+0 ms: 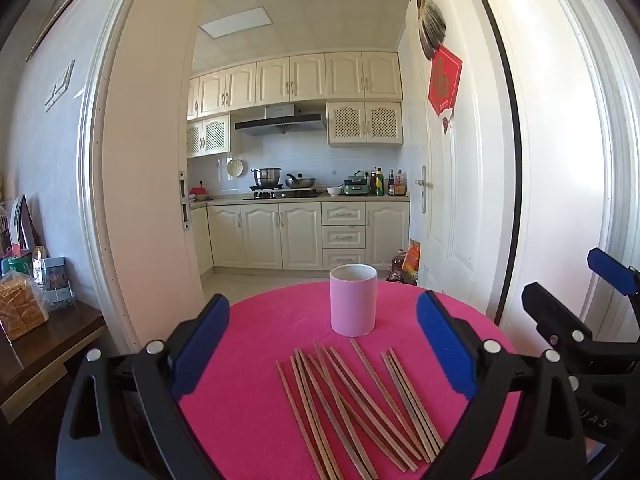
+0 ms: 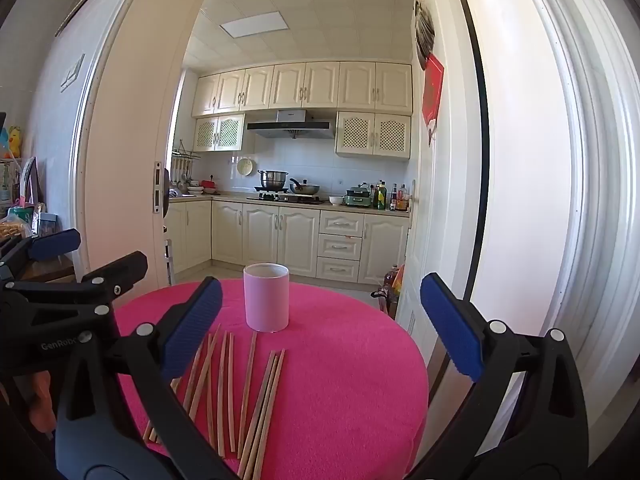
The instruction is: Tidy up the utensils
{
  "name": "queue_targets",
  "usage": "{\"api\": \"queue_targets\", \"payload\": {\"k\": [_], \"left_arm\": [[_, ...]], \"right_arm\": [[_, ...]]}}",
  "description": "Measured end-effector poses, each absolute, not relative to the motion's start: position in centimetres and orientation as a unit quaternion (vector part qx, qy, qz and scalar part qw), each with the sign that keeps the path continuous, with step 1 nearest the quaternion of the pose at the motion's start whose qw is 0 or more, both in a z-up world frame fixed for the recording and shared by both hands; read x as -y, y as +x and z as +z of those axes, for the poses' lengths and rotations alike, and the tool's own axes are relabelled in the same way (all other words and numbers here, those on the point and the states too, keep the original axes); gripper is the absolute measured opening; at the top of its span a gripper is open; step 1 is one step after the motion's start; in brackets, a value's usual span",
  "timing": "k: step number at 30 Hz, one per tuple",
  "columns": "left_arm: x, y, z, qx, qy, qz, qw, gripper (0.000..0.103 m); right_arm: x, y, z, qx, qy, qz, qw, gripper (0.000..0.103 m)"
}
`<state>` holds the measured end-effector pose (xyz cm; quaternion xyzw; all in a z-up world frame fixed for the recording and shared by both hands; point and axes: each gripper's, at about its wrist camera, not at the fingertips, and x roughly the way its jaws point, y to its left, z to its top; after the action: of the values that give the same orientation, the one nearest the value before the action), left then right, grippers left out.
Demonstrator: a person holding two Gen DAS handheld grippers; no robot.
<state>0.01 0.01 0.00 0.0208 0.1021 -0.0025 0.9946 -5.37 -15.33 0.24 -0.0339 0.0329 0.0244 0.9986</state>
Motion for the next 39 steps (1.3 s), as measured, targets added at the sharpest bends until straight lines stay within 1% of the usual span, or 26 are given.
{"api": "queue_targets", "payload": {"k": [39], "left_arm": [[0.16, 0.41, -0.11, -0.100, 0.025, 0.001, 0.995, 0.093]], "right_arm": [[15.60, -5.04, 0.11, -0.043, -0.031, 0.027, 0.998, 0.097]]}}
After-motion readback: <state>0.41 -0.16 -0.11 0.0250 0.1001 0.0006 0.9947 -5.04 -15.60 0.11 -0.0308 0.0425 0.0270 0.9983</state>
